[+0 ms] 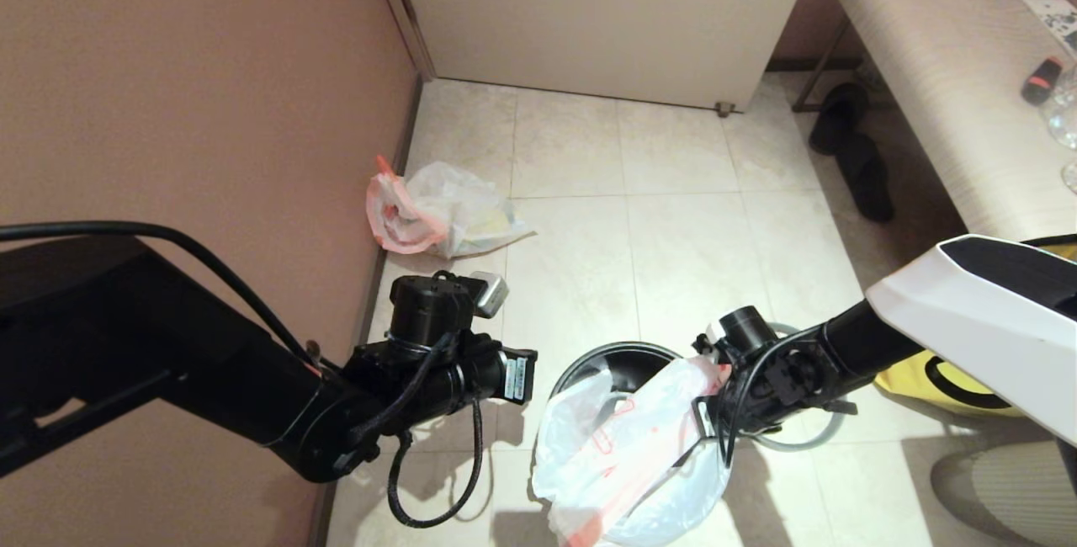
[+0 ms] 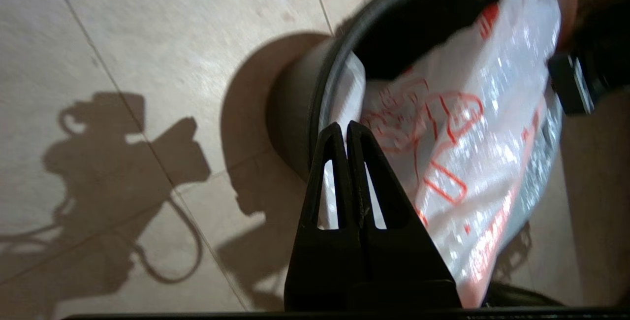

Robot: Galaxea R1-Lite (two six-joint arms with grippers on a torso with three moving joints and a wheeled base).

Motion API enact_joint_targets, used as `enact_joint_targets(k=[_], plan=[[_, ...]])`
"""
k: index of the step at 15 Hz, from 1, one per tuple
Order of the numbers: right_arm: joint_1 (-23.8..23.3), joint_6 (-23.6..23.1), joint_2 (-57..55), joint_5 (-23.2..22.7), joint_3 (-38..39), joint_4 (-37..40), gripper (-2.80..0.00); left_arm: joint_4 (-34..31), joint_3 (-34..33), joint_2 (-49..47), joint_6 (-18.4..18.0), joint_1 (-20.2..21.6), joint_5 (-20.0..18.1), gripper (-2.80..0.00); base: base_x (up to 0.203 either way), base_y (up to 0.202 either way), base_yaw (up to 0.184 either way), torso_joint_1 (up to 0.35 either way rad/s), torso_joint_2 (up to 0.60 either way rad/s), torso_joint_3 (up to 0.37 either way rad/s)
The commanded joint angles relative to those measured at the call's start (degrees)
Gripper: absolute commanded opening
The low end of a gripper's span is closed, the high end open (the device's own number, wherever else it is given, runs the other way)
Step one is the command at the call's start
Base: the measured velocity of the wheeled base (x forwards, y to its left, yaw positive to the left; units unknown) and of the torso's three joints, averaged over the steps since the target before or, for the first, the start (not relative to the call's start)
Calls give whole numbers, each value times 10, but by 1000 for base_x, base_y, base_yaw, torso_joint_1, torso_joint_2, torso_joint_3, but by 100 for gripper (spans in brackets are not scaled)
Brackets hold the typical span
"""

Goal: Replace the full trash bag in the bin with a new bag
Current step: Put the new garbage bag on the trash can

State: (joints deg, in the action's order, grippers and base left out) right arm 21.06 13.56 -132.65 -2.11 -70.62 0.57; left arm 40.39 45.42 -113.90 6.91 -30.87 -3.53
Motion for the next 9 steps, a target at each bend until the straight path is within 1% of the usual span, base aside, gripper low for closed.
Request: enact_joint_targets(k=[1, 2, 3, 4, 5, 7, 9], plan=[[0, 9, -5, 0, 0, -18, -280, -28, 2, 1, 0, 3, -28, -280, 0, 0, 0, 0, 0, 0], [-1, 23, -5, 0, -1, -40, -280, -66, 5, 2, 0, 6, -60, -280, 0, 0, 0, 0, 0, 0], [-3, 35, -4, 0, -1, -57, -280, -110, 21, -2, 0, 9, -73, -280, 0, 0, 0, 0, 0, 0], [-7, 41, -1, 1, -2, -69, -280, -154, 44, -17, 2, 10, -77, -280, 0, 0, 0, 0, 0, 0], [-12, 50, 4, 2, -3, -77, -280, -168, 54, -35, 3, 15, -79, -280, 0, 0, 0, 0, 0, 0], [-19, 56, 7, 2, -3, -81, -280, -174, 66, -70, 2, 20, -75, -280, 0, 0, 0, 0, 0, 0], [-20, 56, 7, 2, -3, -81, -280, -173, 80, -99, 2, 20, -53, -280, 0, 0, 0, 0, 0, 0]])
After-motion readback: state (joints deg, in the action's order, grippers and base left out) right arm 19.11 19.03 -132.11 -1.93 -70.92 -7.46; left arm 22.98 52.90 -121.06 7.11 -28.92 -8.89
